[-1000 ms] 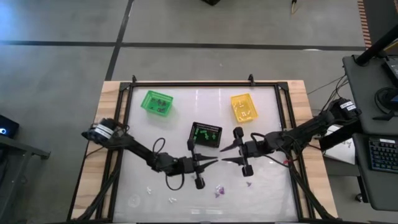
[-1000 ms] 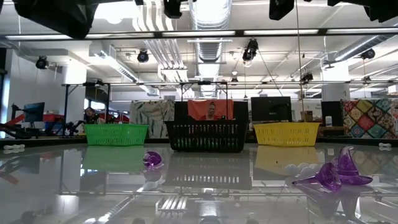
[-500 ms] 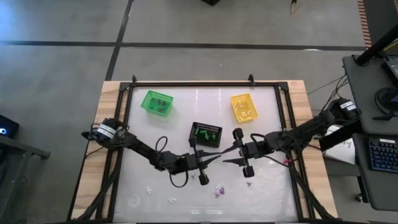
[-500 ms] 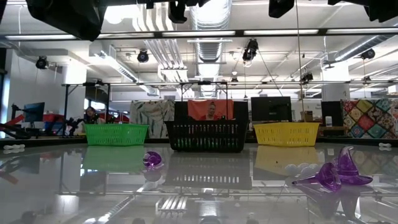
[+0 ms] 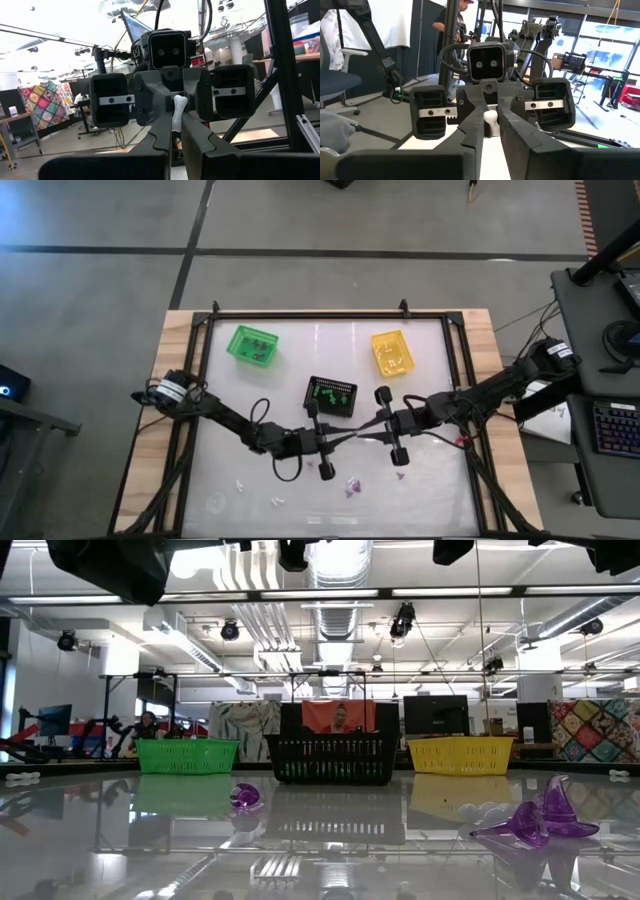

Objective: Sort Halloween decoration
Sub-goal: Put the white bone toy into the yellow bin

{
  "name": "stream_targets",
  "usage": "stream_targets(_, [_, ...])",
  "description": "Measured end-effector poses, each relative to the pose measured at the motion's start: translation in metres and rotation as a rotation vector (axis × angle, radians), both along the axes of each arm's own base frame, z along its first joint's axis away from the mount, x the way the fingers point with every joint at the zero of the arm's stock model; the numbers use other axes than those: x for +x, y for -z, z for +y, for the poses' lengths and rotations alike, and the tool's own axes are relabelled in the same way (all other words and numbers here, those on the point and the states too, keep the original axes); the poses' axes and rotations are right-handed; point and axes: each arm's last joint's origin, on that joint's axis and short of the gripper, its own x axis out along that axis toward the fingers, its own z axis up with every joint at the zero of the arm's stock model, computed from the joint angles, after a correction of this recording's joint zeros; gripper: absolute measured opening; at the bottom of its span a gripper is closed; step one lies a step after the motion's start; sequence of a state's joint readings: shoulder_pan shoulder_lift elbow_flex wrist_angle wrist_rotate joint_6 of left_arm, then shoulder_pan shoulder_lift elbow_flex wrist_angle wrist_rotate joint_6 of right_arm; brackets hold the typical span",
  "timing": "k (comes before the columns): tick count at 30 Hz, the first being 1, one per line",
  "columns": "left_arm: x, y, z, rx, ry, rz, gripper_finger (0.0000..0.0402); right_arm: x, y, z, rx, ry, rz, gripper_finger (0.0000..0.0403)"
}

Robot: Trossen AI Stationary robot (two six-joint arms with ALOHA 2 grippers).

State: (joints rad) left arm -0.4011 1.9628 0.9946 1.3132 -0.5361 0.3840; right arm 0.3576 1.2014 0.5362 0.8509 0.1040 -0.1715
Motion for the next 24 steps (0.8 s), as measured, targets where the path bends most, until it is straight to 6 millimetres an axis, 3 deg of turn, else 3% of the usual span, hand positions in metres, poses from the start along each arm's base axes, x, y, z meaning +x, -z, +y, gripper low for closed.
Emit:
stream_targets(7, [0.0010, 0.0006, 0.0006, 0.005, -0.003, 0.012, 0.0001, -0.0001, 0.0000, 0.0000, -0.001, 0.000, 0.000, 0.0011])
stream_targets(24, [0.0014, 0.0018, 0.0016, -0.028, -0.038, 0.027, 0.0069, -0.0003, -0.0028, -0.0006, 0.003, 0.006, -0.025, 0.0009])
